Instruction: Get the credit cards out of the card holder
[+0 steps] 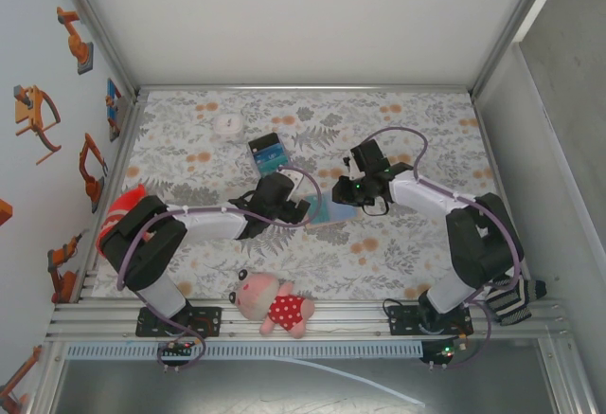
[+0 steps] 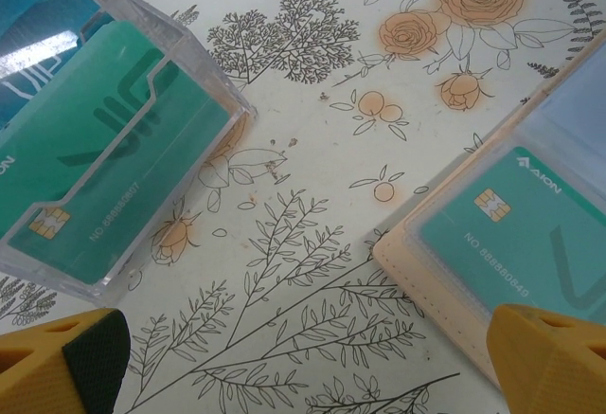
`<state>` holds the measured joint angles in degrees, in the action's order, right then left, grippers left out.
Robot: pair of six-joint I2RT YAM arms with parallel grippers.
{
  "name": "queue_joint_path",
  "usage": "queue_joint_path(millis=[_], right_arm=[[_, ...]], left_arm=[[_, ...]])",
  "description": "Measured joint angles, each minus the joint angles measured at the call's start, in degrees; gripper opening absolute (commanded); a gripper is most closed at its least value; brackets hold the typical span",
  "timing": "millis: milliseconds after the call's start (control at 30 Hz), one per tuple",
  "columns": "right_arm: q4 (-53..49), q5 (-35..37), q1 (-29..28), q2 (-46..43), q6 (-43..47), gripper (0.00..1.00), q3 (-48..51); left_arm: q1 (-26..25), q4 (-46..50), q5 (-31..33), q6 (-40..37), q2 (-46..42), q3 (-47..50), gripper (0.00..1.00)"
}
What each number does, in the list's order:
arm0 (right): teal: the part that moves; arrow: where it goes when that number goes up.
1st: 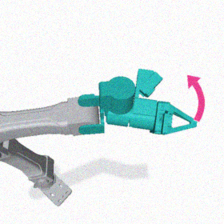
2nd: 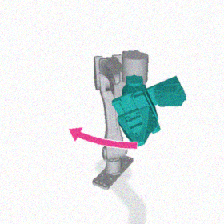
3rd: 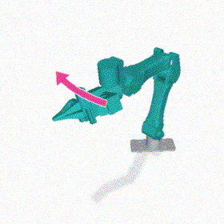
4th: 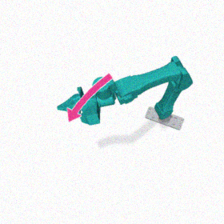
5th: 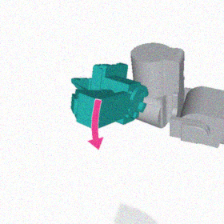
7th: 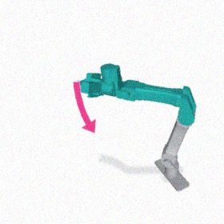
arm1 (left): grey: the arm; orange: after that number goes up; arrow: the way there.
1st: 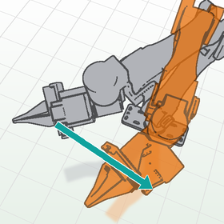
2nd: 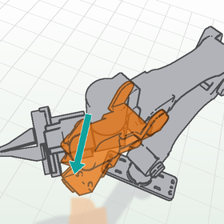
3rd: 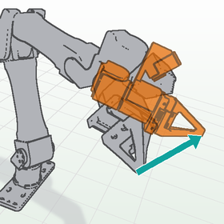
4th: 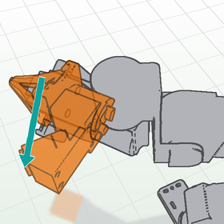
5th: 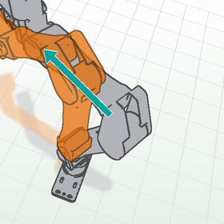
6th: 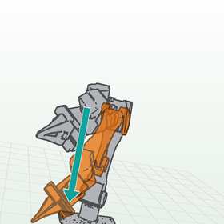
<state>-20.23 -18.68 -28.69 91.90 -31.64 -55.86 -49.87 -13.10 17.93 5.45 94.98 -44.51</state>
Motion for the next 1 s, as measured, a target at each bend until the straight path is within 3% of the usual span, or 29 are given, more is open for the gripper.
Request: queue_joint_path(millis=[1000], right_arm=[[1.5,-3.3,0.1,1.6,0.1,0.17,0.0]], left_arm=[[-1.3,-1.2,0.5,-3.0,5.5,-0.3,0.97]])
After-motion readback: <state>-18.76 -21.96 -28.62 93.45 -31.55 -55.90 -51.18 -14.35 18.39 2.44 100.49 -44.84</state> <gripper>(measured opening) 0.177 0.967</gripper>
